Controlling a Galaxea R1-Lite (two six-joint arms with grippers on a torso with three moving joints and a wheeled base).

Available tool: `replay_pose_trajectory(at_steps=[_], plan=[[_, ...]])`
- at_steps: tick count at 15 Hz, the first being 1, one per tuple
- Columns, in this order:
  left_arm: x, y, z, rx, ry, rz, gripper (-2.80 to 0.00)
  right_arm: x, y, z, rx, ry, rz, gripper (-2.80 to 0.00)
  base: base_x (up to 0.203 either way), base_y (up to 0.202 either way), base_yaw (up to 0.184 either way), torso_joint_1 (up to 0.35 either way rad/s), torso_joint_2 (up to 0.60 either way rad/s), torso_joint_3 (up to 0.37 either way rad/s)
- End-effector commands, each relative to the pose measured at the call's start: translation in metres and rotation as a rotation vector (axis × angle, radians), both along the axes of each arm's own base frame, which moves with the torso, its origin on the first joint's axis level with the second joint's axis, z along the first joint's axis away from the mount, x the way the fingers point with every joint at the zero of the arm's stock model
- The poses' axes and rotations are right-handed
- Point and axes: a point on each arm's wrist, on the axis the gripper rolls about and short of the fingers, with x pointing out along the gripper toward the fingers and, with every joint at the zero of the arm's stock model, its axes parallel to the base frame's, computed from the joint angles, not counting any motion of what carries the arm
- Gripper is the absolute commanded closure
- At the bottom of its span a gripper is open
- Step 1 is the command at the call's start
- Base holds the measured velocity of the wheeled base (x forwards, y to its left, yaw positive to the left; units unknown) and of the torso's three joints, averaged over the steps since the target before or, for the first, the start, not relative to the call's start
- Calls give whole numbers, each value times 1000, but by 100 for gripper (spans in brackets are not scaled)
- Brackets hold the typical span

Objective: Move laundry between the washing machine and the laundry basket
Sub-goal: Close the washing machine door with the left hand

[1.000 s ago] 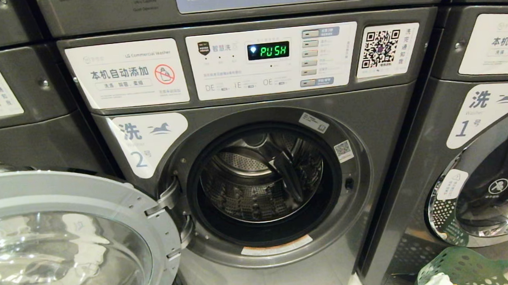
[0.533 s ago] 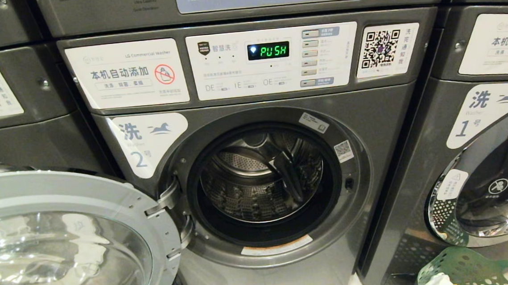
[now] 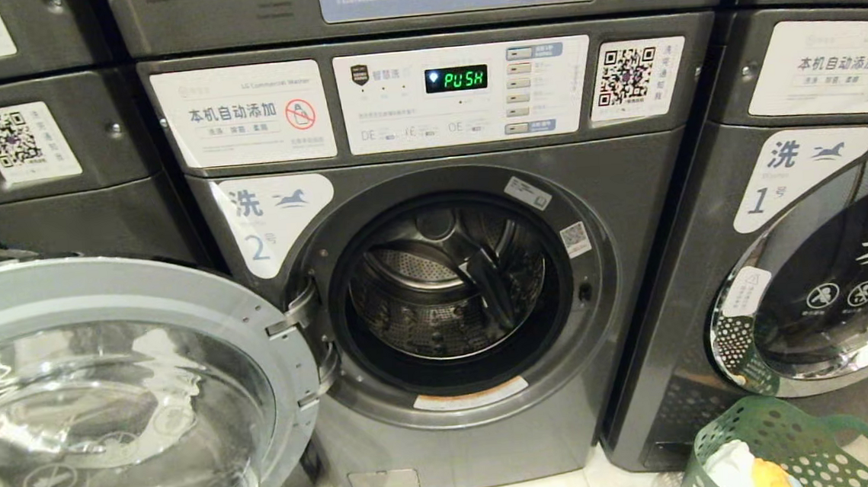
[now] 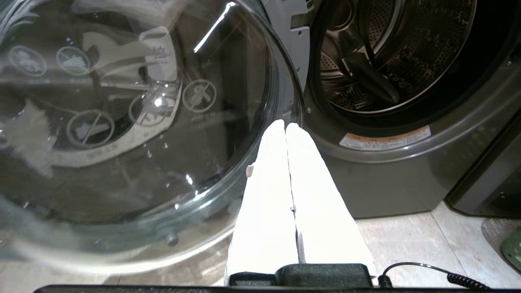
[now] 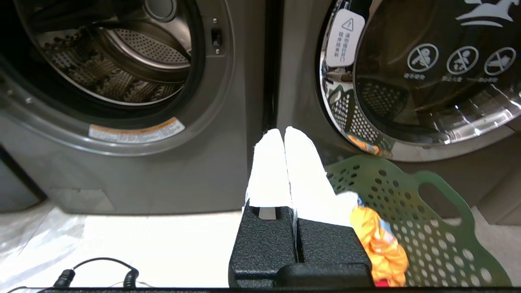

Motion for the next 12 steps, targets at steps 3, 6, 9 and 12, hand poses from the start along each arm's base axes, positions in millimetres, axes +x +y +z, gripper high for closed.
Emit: replay_pose_trajectory(at_steps=[3, 6, 9, 12], plan=[[0, 0, 0, 0, -2, 1, 0, 0, 0, 0, -1, 1, 0, 0, -194, 0, 2, 2, 2, 4], [0, 0, 0, 0, -1, 0, 0, 0, 0, 0, -1, 1, 0, 0, -195, 0, 3, 5, 3, 6], [0, 0, 0, 0, -1, 0, 0, 0, 0, 0, -1, 1, 0, 0, -193, 0, 1, 1, 1, 4], [0, 0, 0, 0, -2, 0, 0, 0, 0, 0, -1, 1, 0, 0, -87, 0, 0, -4, -1, 3]])
